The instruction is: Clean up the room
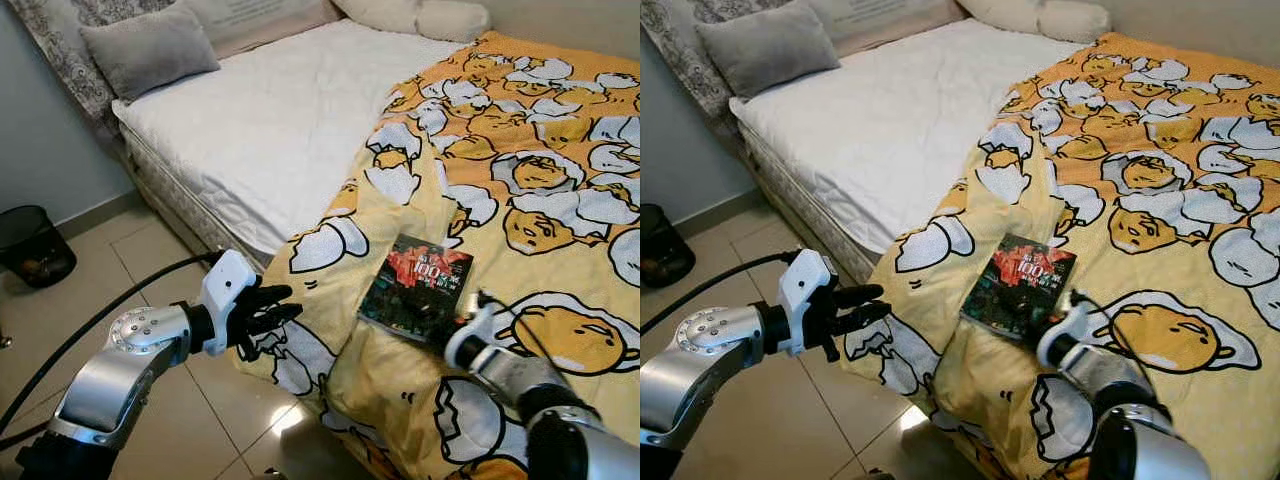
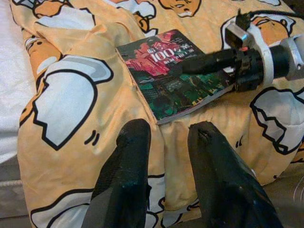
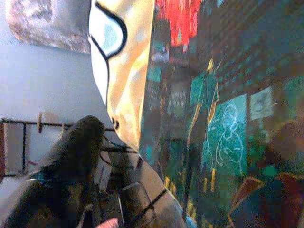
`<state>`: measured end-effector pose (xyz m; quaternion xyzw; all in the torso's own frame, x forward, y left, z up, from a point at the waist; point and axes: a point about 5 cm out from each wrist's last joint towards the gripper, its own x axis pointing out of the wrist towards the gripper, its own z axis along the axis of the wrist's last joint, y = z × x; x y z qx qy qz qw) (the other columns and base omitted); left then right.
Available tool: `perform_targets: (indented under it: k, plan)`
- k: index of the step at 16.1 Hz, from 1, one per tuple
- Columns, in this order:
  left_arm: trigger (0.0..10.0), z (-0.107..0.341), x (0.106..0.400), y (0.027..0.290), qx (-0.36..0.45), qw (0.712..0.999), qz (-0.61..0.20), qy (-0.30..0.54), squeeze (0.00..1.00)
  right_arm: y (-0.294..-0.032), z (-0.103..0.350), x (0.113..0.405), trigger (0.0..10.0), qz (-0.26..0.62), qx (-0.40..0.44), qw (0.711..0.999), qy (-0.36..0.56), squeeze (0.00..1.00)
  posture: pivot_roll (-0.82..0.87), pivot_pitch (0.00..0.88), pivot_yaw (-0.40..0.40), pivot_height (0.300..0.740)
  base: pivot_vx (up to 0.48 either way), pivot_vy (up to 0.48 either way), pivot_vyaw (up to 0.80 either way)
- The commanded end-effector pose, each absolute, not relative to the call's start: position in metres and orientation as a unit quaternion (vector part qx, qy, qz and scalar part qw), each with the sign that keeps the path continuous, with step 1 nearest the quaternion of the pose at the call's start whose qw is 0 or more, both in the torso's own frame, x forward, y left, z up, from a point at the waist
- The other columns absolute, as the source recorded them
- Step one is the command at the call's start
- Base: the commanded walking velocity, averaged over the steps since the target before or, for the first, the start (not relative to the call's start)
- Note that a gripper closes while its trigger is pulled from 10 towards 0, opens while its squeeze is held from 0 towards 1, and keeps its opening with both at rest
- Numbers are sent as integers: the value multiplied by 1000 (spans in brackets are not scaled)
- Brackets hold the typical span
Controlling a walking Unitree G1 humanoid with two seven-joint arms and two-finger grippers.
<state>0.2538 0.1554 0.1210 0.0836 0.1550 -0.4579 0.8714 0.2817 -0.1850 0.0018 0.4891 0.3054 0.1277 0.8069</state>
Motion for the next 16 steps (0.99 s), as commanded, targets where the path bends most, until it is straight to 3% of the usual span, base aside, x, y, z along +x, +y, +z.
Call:
perform_targets:
  k: [1,16]
  plan:
    - [10000,125,258,157,92,874,-454,147,0,-180,7,288,0,133,480,813,303,0,16,0,76,740,0,0,0]
    - [10000,117,262,149,82,881,-447,135,0,-183,-4,280,0,88,494,818,280,0,-26,0,62,740,0,0,0]
